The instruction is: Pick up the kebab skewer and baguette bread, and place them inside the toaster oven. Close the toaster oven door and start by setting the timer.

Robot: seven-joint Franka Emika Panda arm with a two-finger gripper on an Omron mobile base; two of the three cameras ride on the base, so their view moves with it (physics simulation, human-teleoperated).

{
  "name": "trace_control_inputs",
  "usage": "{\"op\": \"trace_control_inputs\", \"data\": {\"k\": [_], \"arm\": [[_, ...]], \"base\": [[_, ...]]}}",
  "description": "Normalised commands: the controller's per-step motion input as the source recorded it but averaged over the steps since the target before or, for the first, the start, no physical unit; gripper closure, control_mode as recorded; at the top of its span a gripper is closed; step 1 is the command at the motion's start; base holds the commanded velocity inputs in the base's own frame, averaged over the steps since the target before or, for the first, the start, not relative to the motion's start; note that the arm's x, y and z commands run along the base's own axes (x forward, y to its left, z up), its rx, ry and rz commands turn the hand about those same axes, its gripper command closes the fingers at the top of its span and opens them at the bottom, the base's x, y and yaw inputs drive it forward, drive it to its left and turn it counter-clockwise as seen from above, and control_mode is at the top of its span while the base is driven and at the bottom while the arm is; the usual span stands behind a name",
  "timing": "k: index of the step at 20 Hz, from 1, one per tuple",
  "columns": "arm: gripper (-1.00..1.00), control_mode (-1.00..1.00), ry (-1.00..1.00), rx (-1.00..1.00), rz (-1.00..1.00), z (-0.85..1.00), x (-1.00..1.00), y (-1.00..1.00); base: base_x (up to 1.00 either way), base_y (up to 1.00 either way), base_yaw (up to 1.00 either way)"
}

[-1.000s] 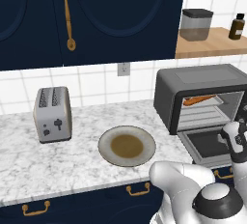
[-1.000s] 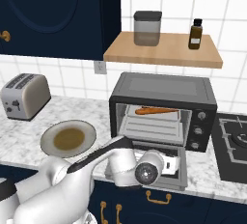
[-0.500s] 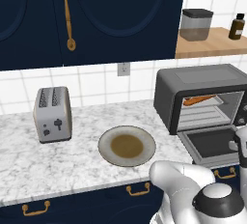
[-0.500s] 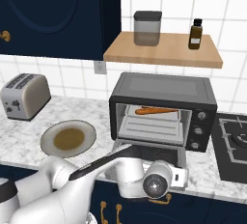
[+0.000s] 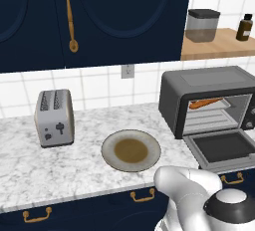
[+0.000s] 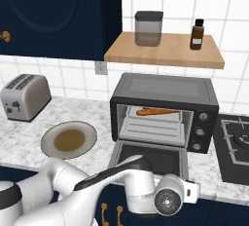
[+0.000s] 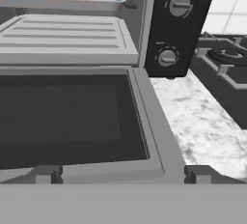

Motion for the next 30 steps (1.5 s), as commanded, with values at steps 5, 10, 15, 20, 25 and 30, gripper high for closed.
{"op": "trace_control_inputs", "data": {"k": [5, 10, 15, 20, 25, 30], "arm": [[-1.00, -1.00, 0.01, 0.00, 0.01, -0.32, -0.16, -0.02], [-1.00, -1.00, 0.00, 0.00, 0.05, -0.38, 0.00, 0.00], [-1.00, -1.00, 0.00, 0.00, 0.04, -0.35, 0.00, -0.01], [-1.00, -1.00, -0.05, 0.00, 0.01, -0.25, 0.00, 0.00], [-1.00, -1.00, -0.22, 0.00, 0.01, -0.01, 0.00, 0.00], [-1.00, -1.00, -0.13, 0.00, 0.01, -0.12, 0.00, 0.00]], "base": [[0.00, 0.00, 0.00], [0.00, 0.00, 0.00], [0.00, 0.00, 0.00], [0.00, 0.00, 0.00], [0.00, 0.00, 0.00], [0.00, 0.00, 0.00]]}}
